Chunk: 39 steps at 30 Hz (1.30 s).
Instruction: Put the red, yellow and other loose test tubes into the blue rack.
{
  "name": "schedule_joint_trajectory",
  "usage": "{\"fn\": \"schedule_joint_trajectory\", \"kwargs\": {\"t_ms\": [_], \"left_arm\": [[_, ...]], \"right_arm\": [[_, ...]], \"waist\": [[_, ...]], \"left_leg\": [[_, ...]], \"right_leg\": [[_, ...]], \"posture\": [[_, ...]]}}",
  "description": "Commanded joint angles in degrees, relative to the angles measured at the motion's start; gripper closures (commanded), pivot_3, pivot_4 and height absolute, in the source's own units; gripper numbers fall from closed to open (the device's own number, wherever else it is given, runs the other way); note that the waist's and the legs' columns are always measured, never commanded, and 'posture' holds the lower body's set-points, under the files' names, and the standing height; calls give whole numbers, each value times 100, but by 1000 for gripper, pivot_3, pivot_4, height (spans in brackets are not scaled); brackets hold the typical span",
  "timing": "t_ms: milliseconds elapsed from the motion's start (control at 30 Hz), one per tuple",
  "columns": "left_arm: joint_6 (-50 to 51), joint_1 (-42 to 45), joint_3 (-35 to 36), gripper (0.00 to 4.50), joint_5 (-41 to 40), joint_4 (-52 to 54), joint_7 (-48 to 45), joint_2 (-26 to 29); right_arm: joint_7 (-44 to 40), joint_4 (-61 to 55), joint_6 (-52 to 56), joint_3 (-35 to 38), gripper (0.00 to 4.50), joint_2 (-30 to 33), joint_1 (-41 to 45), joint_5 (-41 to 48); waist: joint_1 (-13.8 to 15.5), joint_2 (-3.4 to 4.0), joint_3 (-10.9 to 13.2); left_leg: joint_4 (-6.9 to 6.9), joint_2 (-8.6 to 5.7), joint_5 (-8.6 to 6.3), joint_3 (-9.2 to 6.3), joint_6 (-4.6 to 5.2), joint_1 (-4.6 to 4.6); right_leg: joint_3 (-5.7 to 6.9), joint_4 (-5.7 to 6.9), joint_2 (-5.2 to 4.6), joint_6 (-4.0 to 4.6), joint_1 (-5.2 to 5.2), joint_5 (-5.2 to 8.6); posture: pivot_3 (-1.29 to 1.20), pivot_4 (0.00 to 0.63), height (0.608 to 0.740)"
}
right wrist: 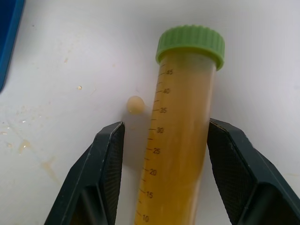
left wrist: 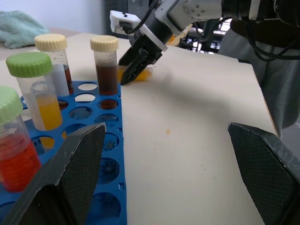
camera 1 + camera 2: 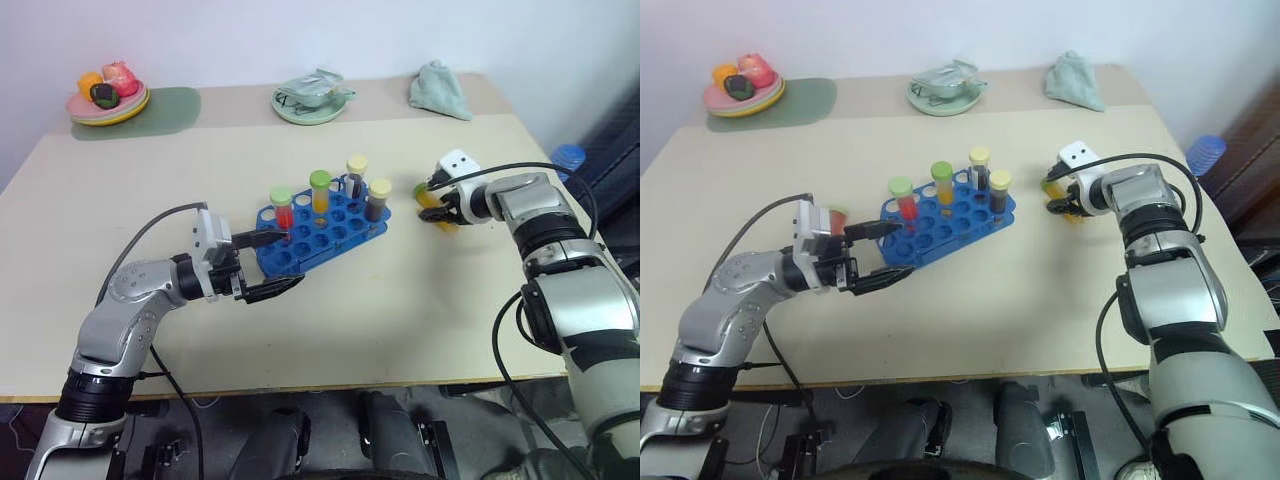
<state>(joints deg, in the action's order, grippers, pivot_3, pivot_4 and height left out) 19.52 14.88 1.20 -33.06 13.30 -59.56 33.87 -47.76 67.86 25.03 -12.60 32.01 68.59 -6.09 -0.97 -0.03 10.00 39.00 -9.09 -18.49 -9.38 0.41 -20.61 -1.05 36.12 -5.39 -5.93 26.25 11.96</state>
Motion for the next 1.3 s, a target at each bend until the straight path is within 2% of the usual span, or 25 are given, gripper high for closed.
{"fn": "schedule_joint_trajectory", "kwargs": {"t_ms": [33,367,400,433,533,833,967,1167,1300], "left_arm": [[7,-33,133,207,-61,245,39,63],[3,-113,147,207,-70,318,100,65],[-2,-109,148,207,-69,307,98,64],[-7,-105,147,207,-68,295,95,65],[-20,-110,152,207,-68,275,73,72],[-89,-13,106,207,-12,106,-26,53],[-145,12,87,207,25,18,-66,31],[-170,135,-11,207,41,-126,-167,-2],[-197,368,-133,207,80,-366,-350,-31]], "right_arm": [[178,216,-52,156,1807,-115,279,-65],[252,383,-28,375,1807,-227,469,-71],[267,380,-32,398,2235,-234,461,-62],[274,377,-33,418,2361,-238,453,-57],[256,341,-17,454,3653,-254,416,-57],[-139,-218,-40,400,3734,-82,126,-76],[-690,-2464,436,653,3734,519,-1044,278],[-824,-6262,2035,1079,3734,1396,-3413,718],[-831,-7726,2814,1311,3734,1764,-4473,1044]], "waist": [[-3,1,0],[8,2,1],[8,2,1],[8,2,1],[6,2,1],[11,2,1],[77,3,1],[183,4,0],[179,5,-1]], "left_leg": [[0,1,0,0,0,0],[-4,2,1,1,-2,-3],[-3,2,1,1,-2,-4],[-4,2,1,1,-2,-4],[-4,3,1,1,-2,-4],[-4,2,1,1,-2,-6],[-2,2,1,-3,-1,-17],[8,2,-1,-6,3,-75],[15,2,-1,-1,2,-71]], "right_leg": [[-1,0,1,1,0,0],[-4,1,4,3,7,-2],[-4,1,4,3,8,-2],[-4,1,4,3,8,-2],[-4,1,5,3,9,-2],[-4,1,4,3,10,-2],[-1,-2,4,2,15,-2],[6,-4,2,1,63,-3],[5,-5,0,-7,54,-7]], "posture": [[0,150,740],[0,150,740],[0,150,740],[0,150,740],[0,150,740],[0,150,740],[0,150,740],[0,150,740],[0,150,740]]}}
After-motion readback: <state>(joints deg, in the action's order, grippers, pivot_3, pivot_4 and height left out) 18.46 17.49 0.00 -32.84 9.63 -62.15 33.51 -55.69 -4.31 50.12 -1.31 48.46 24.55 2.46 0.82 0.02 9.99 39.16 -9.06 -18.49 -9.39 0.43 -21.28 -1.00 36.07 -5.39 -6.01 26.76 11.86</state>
